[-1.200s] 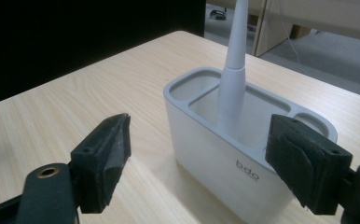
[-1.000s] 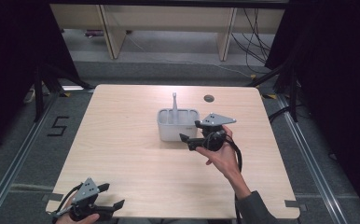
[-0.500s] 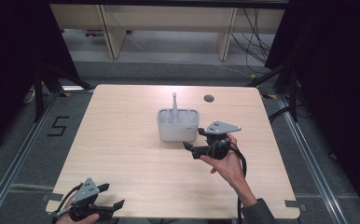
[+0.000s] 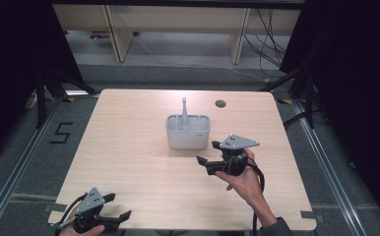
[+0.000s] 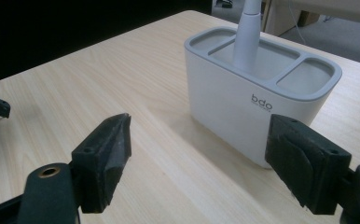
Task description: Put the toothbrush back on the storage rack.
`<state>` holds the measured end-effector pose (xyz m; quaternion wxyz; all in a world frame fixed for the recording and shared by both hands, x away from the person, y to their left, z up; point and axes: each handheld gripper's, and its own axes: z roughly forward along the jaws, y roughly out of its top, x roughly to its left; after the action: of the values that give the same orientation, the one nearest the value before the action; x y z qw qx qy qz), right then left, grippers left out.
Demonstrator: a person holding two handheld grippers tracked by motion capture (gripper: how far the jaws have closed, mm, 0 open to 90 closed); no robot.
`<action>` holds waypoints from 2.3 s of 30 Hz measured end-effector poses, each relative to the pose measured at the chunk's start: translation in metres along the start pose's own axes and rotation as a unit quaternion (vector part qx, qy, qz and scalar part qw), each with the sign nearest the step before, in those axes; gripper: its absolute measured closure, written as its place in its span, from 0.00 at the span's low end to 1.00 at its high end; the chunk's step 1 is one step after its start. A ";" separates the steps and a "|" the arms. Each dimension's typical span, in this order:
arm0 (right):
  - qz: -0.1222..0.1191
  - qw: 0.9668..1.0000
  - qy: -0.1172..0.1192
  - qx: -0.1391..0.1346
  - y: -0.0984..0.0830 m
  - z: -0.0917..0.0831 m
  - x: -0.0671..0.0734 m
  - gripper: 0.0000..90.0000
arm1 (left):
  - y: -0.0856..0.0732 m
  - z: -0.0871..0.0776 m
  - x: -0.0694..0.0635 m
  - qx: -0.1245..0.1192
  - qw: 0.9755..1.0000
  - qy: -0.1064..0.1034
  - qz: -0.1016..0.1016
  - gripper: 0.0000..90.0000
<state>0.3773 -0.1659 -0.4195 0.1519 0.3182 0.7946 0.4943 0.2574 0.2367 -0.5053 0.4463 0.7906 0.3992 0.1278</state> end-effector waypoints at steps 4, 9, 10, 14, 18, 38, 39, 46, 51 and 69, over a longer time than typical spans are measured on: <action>-0.005 1.000 0.001 0.005 -0.004 -0.002 0.001 0.26 | 0.000 -0.002 0.001 0.011 1.000 0.001 0.010 0.17; 0.002 1.000 -0.001 0.009 -0.009 -0.007 0.005 0.26 | 0.000 0.000 0.000 0.001 1.000 0.001 0.000 0.17; -0.003 1.000 0.002 0.009 -0.010 -0.007 0.004 0.26 | 0.000 0.000 0.000 0.003 1.000 0.001 0.000 0.17; -0.001 1.000 0.002 0.011 -0.013 -0.011 0.006 0.26 | 0.000 0.000 0.000 0.002 1.000 0.001 0.001 0.17; 0.000 1.000 0.000 0.008 -0.016 -0.014 0.007 0.26 | 0.000 0.000 0.000 0.000 1.000 0.001 0.001 0.17; 0.025 1.000 0.002 0.018 -0.037 -0.029 0.013 0.18 | 0.000 0.001 0.000 0.000 1.000 0.002 0.000 0.17; 0.009 1.000 0.002 0.014 -0.038 -0.029 0.010 0.18 | 0.000 0.001 0.000 0.000 1.000 0.002 0.000 0.17; 0.011 1.000 -0.004 0.007 -0.046 -0.032 0.010 0.18 | 0.000 0.001 0.000 0.000 1.000 0.002 0.000 0.17; 0.025 1.000 -0.003 0.016 -0.051 -0.035 0.012 0.18 | 0.000 0.000 0.000 0.003 1.000 0.002 0.001 0.17; 0.038 0.999 0.009 0.024 -0.069 -0.037 0.015 0.18 | 0.000 0.000 0.000 0.003 1.000 0.003 0.002 0.17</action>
<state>0.3213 -0.2027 -0.4619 0.1180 0.3468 0.7949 0.4837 0.2572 0.2368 -0.5051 0.4424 0.7924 0.3995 0.1295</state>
